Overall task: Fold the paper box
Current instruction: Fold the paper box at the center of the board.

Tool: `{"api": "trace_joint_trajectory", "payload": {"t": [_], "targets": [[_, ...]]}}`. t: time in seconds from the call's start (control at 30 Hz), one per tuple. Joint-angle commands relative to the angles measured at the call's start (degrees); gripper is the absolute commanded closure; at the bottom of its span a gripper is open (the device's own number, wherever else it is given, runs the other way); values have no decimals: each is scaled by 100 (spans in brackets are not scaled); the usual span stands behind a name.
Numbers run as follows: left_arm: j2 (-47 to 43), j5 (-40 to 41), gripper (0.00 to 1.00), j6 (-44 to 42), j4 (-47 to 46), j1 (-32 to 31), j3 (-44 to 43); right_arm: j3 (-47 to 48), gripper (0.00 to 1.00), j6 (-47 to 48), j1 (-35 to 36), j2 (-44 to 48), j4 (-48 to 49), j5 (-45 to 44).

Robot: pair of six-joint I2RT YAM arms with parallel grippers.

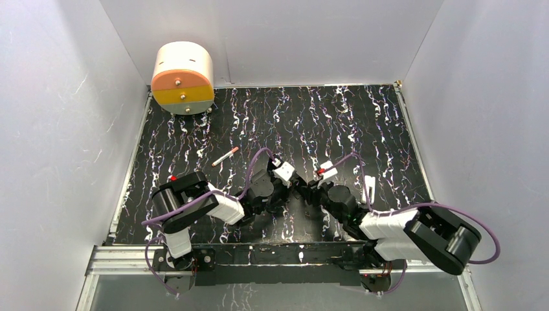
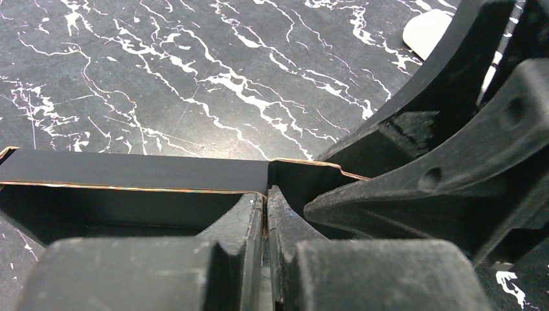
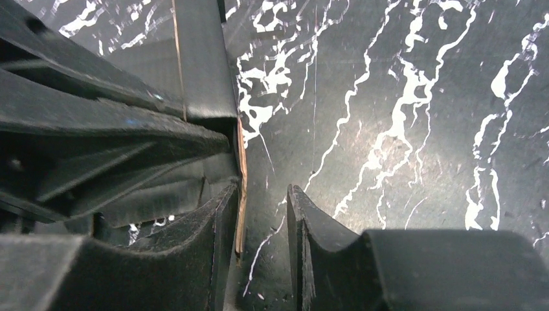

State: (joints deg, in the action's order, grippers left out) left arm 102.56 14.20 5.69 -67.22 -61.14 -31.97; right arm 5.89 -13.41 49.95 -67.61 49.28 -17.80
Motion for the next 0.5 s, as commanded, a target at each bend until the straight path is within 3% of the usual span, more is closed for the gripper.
{"api": "trace_joint_trajectory", "payload": {"t": [0.0, 0.17, 0.47], "targets": [[83, 29, 100, -212, 472, -20, 164, 252, 59, 29, 7, -495, 732, 116], [-240, -138, 99, -212, 483, -28, 347, 283, 71, -110, 13, -672, 893, 278], [-1167, -259, 81, -51, 1156, -29, 516, 619, 90, -329, 12, 27, -325, 297]]}}
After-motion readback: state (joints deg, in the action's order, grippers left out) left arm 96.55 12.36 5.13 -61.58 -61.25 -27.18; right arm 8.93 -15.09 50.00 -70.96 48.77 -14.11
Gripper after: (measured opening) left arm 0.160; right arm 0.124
